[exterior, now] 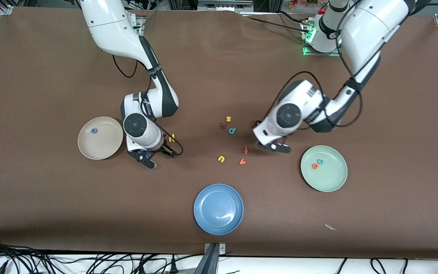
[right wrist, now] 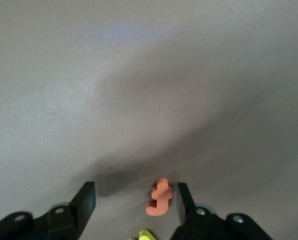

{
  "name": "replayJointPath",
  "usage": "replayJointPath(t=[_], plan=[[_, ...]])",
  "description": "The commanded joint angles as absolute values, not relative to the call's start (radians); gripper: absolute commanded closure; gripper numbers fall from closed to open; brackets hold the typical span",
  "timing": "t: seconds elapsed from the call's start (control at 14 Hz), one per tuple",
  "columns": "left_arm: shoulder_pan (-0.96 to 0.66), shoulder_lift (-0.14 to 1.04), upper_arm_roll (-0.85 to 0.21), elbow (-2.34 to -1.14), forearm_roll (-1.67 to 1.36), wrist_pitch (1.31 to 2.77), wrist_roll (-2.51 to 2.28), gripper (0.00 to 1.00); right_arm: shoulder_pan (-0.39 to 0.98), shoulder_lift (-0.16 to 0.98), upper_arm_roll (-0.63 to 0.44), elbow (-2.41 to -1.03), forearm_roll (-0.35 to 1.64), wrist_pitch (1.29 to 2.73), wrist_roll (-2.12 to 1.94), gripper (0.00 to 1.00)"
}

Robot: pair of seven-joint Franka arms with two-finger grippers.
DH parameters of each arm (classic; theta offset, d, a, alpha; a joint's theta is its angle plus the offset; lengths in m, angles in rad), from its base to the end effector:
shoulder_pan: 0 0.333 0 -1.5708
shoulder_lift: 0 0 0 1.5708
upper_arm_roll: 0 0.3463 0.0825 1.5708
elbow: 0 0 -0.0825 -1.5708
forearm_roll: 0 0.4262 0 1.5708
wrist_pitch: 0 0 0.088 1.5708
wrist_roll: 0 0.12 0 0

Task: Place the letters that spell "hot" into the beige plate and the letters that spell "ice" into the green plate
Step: 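Grasp pink i with the left gripper while the right gripper drops orange f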

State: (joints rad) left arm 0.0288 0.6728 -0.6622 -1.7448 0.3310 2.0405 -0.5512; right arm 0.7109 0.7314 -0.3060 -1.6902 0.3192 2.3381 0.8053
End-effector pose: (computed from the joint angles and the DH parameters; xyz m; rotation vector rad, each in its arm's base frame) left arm 0.5807 -0.3575 0.2217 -3.0890 0.3162 0.3877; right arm 0.6499 0.3079 0.1624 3.0152 -0.8640 -0.0651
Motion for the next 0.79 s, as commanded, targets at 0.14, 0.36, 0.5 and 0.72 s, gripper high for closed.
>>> replayJointPath(t=[0.14, 0.36, 0.5, 0.72], plan=[[0.012, 0.650, -0.661, -1.968, 0.336, 2.340, -0.627, 0.09, 0.710, 0.738, -0.308, -1.686, 0.344, 2.300, 0.795, 0.35], [-0.003, 0.660, -0.661, -1.971, 0.413, 2.345, -0.681, 0.30, 0.712, 0.733, -0.310, -1.697, 0.344, 2.272, 0.787, 0.46], [-0.005, 0.666, -0.661, -1.965, 0.411, 2.350, -0.690, 0.52, 0.712, 0.733, -0.308, -1.697, 0.344, 2.267, 0.778, 0.60], [-0.012, 0.683, -0.658, -1.947, 0.416, 2.356, -0.724, 0.57, 0.706, 0.729, -0.310, -1.694, 0.345, 2.232, 0.756, 0.98]])
